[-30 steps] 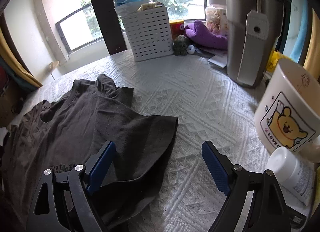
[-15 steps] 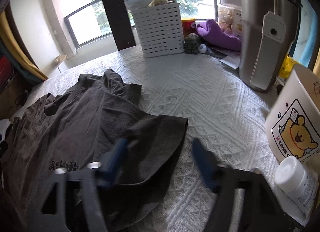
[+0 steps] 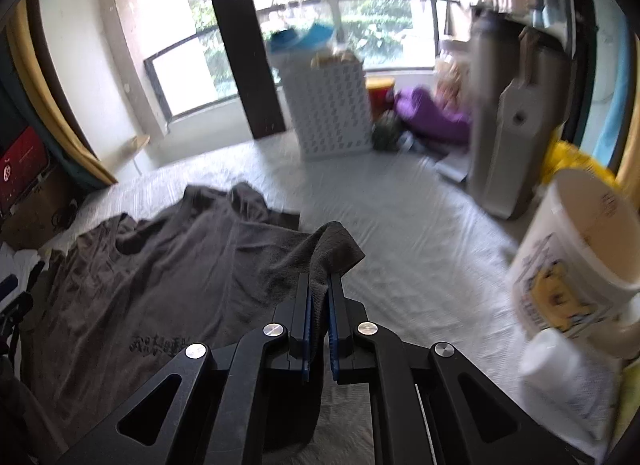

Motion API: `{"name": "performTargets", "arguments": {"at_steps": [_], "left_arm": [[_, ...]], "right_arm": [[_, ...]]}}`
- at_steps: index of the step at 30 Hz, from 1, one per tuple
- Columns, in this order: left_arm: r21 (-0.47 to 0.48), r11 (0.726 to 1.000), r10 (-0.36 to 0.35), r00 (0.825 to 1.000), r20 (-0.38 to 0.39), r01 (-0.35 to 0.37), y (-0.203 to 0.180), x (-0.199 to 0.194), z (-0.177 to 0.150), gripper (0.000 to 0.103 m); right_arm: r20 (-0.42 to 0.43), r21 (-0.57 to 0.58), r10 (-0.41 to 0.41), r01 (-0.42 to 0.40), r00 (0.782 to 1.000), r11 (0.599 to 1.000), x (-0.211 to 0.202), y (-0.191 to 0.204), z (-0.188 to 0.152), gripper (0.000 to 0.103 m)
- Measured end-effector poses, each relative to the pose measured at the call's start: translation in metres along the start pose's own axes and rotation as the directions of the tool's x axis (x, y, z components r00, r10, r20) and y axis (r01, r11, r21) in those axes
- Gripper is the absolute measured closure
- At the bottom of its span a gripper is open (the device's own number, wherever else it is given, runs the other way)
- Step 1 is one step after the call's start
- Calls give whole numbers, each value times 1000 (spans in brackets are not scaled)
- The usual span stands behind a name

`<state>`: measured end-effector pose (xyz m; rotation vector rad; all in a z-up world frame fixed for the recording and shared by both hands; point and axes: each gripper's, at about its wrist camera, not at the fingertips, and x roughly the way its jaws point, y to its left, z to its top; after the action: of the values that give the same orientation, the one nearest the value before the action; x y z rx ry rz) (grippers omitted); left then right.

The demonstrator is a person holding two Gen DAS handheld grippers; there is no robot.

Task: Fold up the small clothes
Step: 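Grasp the T-shirt sleeve edge with the right gripper and lift it, then fold the sleeve inward over the shirt body with the right gripper, release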

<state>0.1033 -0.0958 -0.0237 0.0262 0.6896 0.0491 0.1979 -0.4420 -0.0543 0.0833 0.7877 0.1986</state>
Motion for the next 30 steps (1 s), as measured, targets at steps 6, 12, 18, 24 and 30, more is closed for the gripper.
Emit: {"name": "performTargets", "arguments": {"at_steps": [6,12,18,24,30], "left_arm": [[-6,1000,-15,1000,19,15,10,-7,-1,1],[-29,999,-26,999,37,27,27,-12,-3,1],[-63,998,-19,999,43,22,50,-15,-7,1],[-111,994,-1,999,53,7,79,-17,-12,1],[-154,988,7,999,48,1,106,-17,-22,1]], "right_arm": [[68,21,-66,65,995,998,-32,-5,12,96],[95,13,-94,93,991,996,-51,5,17,96],[95,-29,-75,78,993,997,-56,34,20,96],[76,-85,-39,45,996,995,-46,73,23,96],[15,-142,-8,10,1000,990,-24,110,14,96]]}}
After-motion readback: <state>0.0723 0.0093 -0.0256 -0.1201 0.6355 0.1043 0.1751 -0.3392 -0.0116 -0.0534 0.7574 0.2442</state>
